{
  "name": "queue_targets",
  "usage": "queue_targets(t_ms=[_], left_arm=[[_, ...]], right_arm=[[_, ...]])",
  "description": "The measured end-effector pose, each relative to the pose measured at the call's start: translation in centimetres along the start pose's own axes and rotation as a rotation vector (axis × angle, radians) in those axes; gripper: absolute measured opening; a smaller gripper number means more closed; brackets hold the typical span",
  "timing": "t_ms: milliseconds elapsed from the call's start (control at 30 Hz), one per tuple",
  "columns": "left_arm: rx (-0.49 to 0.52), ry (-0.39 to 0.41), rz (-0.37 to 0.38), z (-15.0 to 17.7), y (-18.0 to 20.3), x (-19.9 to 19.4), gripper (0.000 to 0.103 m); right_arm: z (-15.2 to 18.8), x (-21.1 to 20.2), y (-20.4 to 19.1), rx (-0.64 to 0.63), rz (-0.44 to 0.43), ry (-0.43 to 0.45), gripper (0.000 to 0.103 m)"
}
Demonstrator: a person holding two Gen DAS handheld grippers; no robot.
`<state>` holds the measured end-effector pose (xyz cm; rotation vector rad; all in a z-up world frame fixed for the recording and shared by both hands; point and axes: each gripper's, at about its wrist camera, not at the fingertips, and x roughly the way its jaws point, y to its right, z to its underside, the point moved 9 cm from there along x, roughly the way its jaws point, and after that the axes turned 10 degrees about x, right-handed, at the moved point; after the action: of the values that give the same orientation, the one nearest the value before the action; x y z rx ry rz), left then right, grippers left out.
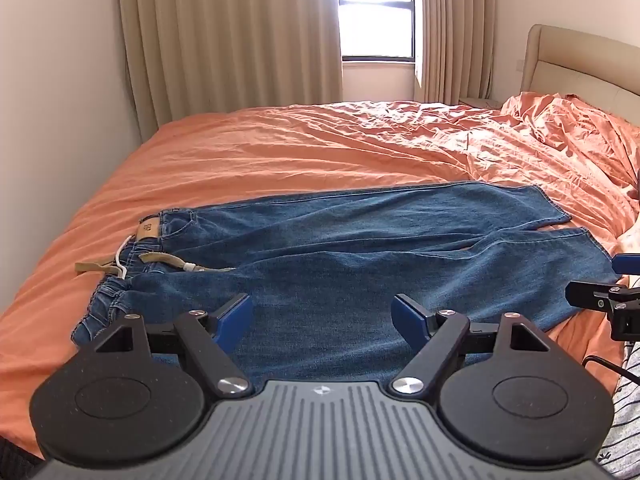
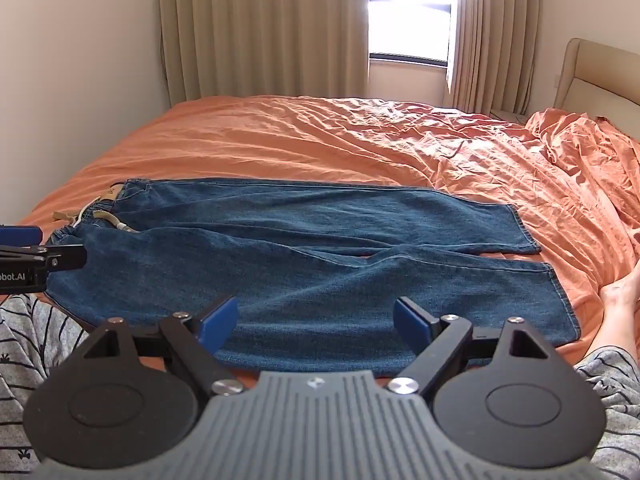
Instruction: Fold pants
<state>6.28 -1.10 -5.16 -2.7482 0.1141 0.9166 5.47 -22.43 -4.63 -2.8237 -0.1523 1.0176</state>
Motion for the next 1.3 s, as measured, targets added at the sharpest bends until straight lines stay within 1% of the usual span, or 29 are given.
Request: queue_targets(t_ms=[433, 467, 1000, 1300], left_arm=[[0.002, -0.031, 0.005, 0.7, 0.6, -0.3, 0.093], [0.003, -0.032, 0.006, 0.7, 0.7, -0.3, 0.093], [0.008, -0.047, 0.013, 0.9, 1.2, -0.3, 0.093], [0.012, -0.047, 0.011, 0.9, 1.1, -0.3, 0.093]], right_arm=[[1.3, -0.7, 0.3, 0.004, -0.006, -0.001, 0.082], [0.6, -1.0, 0.6, 0.005, -0.009, -0.006, 0.082], [1.0, -1.8, 0.8, 0.026, 0.007, -0.022, 0.082], [1.0, -1.3, 1.3, 0.037, 0.013, -0.029, 0.082]])
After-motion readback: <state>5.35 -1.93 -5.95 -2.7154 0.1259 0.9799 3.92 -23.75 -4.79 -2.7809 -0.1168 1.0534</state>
